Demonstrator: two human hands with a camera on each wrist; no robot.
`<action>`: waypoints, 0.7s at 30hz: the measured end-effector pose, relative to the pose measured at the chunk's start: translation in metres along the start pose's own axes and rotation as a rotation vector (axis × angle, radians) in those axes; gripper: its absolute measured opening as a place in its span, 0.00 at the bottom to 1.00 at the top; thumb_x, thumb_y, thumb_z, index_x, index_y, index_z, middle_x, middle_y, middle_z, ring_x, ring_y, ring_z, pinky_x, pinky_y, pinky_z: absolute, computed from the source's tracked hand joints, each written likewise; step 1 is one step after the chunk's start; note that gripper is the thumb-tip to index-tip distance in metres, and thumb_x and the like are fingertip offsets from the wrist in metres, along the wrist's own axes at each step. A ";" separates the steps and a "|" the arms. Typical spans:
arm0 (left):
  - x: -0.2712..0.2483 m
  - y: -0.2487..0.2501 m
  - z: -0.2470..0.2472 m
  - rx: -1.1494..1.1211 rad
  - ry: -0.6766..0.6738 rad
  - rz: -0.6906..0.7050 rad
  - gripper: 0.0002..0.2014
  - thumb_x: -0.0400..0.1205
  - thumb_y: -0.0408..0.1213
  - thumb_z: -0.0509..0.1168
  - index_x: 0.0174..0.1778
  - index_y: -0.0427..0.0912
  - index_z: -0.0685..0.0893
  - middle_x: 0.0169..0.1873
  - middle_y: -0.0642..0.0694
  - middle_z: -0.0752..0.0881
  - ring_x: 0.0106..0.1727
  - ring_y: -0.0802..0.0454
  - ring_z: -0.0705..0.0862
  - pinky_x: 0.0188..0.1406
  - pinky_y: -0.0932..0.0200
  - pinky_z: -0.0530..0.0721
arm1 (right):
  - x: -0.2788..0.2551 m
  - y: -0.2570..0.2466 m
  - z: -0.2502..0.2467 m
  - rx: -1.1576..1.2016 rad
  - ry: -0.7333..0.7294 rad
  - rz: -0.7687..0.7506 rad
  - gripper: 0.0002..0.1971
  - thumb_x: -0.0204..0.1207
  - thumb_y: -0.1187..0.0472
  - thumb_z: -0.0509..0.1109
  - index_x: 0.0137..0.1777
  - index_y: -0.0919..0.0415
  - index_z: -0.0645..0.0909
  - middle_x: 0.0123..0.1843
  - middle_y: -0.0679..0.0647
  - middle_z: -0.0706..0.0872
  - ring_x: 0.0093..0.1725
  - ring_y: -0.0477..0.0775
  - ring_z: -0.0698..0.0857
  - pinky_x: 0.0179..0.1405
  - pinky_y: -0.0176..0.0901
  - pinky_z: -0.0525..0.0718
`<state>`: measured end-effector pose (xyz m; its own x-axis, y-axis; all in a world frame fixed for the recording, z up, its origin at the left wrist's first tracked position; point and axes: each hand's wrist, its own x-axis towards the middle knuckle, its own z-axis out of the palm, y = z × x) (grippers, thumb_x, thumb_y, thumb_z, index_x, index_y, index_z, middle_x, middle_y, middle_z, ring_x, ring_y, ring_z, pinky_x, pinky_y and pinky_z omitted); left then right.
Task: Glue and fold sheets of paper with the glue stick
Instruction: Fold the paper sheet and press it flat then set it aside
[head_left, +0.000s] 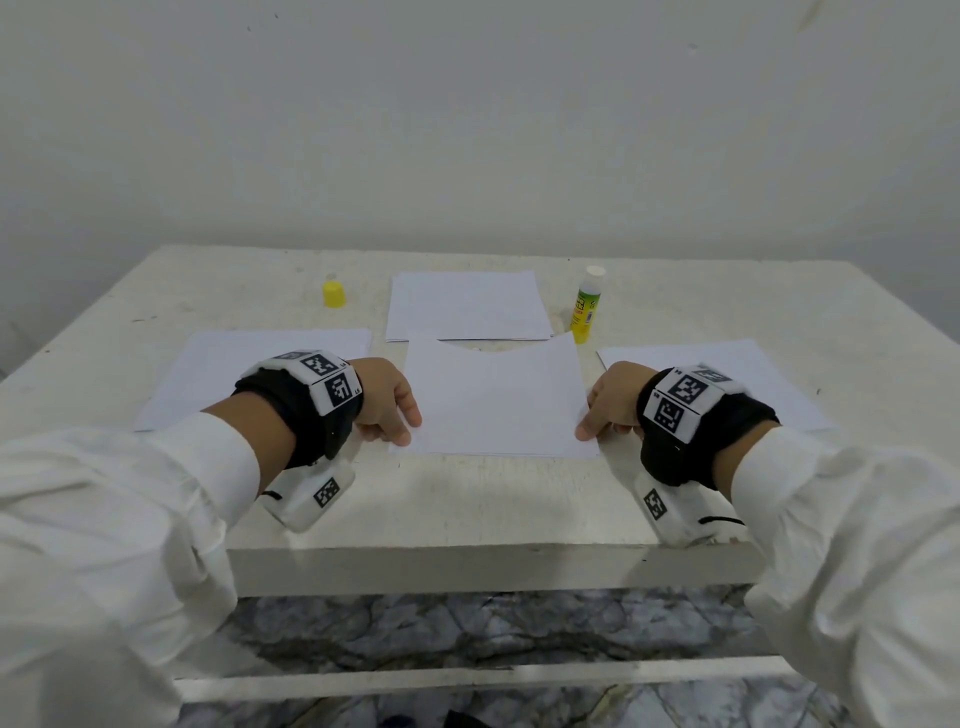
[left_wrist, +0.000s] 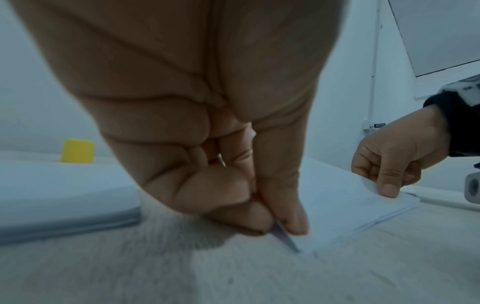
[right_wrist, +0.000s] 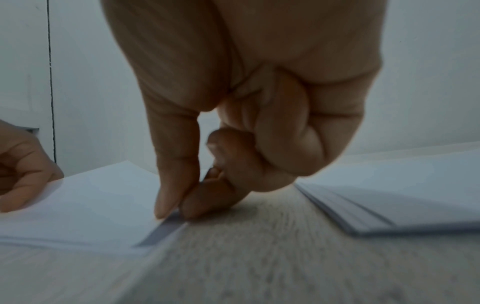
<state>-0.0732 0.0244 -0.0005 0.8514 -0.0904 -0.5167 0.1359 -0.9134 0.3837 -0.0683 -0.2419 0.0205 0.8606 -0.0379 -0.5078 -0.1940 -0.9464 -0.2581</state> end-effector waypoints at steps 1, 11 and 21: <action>0.000 0.000 0.000 0.000 -0.003 0.000 0.09 0.71 0.32 0.78 0.38 0.49 0.85 0.24 0.51 0.84 0.22 0.58 0.79 0.26 0.71 0.78 | 0.001 0.000 0.000 0.002 0.001 0.001 0.13 0.68 0.61 0.80 0.37 0.63 0.77 0.27 0.53 0.77 0.25 0.50 0.73 0.23 0.37 0.70; 0.001 0.000 0.001 -0.005 -0.001 0.000 0.09 0.71 0.31 0.78 0.37 0.48 0.85 0.26 0.49 0.85 0.22 0.56 0.79 0.24 0.71 0.78 | 0.002 0.000 0.003 0.013 0.006 0.018 0.16 0.67 0.62 0.81 0.34 0.63 0.74 0.28 0.55 0.76 0.25 0.52 0.71 0.24 0.38 0.69; 0.002 0.001 0.001 0.008 0.002 -0.008 0.09 0.71 0.31 0.78 0.37 0.49 0.85 0.26 0.50 0.85 0.22 0.57 0.78 0.23 0.71 0.77 | 0.006 0.002 0.003 0.026 -0.001 0.012 0.15 0.67 0.62 0.81 0.34 0.63 0.74 0.28 0.55 0.76 0.25 0.52 0.71 0.25 0.39 0.69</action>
<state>-0.0717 0.0229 -0.0024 0.8515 -0.0823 -0.5179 0.1387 -0.9171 0.3738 -0.0650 -0.2429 0.0141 0.8576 -0.0488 -0.5121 -0.2165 -0.9373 -0.2732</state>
